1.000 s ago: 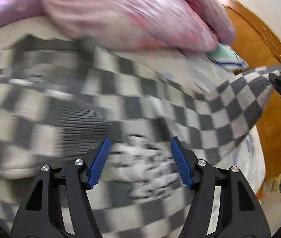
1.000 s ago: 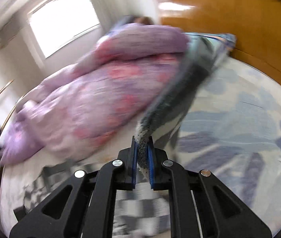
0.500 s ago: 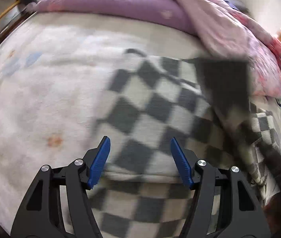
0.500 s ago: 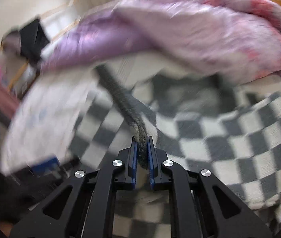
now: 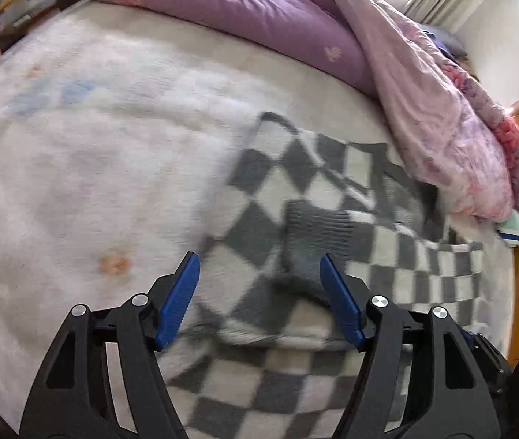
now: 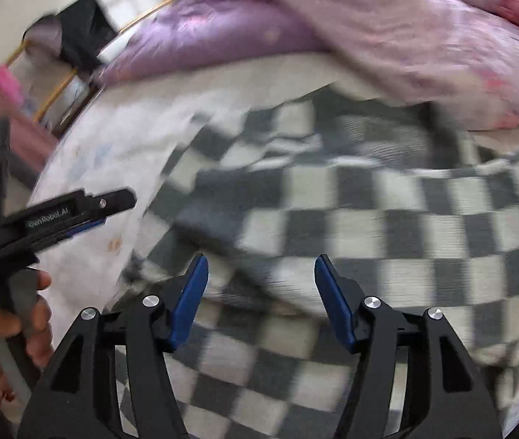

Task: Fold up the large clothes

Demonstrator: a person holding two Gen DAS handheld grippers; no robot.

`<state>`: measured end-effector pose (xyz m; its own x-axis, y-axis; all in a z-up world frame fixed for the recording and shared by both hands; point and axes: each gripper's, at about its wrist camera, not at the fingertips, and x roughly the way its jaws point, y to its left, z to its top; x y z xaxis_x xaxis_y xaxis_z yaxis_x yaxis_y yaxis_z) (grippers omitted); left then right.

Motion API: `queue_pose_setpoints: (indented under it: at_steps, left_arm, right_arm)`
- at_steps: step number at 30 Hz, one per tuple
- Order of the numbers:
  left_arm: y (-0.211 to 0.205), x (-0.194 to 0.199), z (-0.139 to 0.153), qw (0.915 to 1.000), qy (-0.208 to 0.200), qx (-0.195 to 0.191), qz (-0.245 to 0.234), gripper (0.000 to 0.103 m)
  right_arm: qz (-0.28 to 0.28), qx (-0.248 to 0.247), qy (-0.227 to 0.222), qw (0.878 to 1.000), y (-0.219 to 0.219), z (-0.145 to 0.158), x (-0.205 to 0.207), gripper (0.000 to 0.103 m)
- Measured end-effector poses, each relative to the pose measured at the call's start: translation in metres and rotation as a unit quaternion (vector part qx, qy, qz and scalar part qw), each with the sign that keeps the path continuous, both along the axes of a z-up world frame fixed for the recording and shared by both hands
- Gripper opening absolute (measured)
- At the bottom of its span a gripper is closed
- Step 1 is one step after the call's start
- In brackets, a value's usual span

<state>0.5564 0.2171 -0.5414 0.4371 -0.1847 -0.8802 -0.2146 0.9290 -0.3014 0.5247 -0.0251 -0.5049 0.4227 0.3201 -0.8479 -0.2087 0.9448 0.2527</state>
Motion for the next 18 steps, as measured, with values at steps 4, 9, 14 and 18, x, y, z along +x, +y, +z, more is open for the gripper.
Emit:
queue_pose_setpoints:
  at_steps: [4, 9, 14, 18]
  left_arm:
    - [-0.035, 0.027, -0.013, 0.9994, 0.01, -0.015, -0.029, 0.069]
    - [-0.069, 0.055, -0.069, 0.9944, 0.076, 0.025, -0.068, 0.069]
    - [-0.074, 0.062, -0.08, 0.9933, 0.081, 0.035, -0.075, 0.073]
    - [-0.068, 0.07, -0.062, 0.9931, 0.08, -0.001, -0.085, 0.072]
  right_arm:
    - [-0.094, -0.035, 0.009, 0.995, -0.09, -0.003, 0.024, 0.01]
    - [-0.226, 0.019, 0.097, 0.969, -0.212, -0.058, 0.055, 0.0]
    - [-0.25, 0.048, 0.163, 0.953, -0.242, -0.109, 0.068, 0.0]
    - [-0.234, 0.042, 0.189, 0.953, -0.237, -0.089, 0.085, 0.006]
